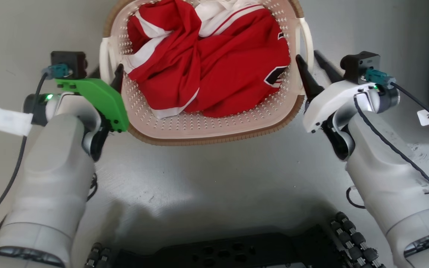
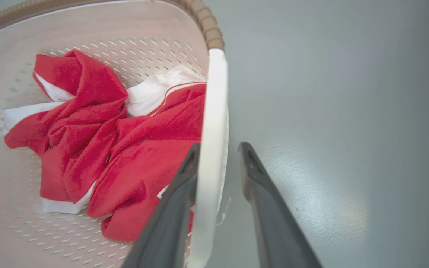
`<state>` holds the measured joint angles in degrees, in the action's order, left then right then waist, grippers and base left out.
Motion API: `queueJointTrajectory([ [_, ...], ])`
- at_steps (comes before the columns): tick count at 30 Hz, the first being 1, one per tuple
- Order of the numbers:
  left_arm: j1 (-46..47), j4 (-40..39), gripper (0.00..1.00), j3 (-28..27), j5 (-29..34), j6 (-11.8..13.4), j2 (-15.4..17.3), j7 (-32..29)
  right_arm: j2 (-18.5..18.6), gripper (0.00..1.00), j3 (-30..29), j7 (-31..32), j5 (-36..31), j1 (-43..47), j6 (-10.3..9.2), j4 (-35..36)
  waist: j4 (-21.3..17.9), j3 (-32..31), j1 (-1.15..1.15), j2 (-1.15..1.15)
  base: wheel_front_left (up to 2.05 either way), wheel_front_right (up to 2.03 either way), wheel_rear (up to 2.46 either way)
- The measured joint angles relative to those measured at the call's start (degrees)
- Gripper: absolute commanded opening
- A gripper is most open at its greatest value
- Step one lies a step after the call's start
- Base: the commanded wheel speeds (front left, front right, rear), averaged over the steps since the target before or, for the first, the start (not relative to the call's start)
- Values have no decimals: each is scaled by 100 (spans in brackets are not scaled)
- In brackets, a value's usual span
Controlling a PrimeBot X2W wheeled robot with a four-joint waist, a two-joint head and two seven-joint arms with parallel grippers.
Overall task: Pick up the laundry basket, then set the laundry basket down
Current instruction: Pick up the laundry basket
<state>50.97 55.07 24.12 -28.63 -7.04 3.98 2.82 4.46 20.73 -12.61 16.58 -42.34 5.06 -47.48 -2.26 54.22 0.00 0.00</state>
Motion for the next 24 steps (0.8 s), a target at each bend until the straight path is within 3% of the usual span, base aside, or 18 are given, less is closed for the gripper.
queueJointTrajectory([
  [3,75,49,0,16,-141,-42,-134,-26,-92,0,26,-3,23,-70,66,-101,10,7,0,0,0,0,0],
  [24,213,521,0,352,-798,-43,-271,-201,-111,0,58,-45,226,-274,151,-880,52,-377,0,0,0,0,0],
])
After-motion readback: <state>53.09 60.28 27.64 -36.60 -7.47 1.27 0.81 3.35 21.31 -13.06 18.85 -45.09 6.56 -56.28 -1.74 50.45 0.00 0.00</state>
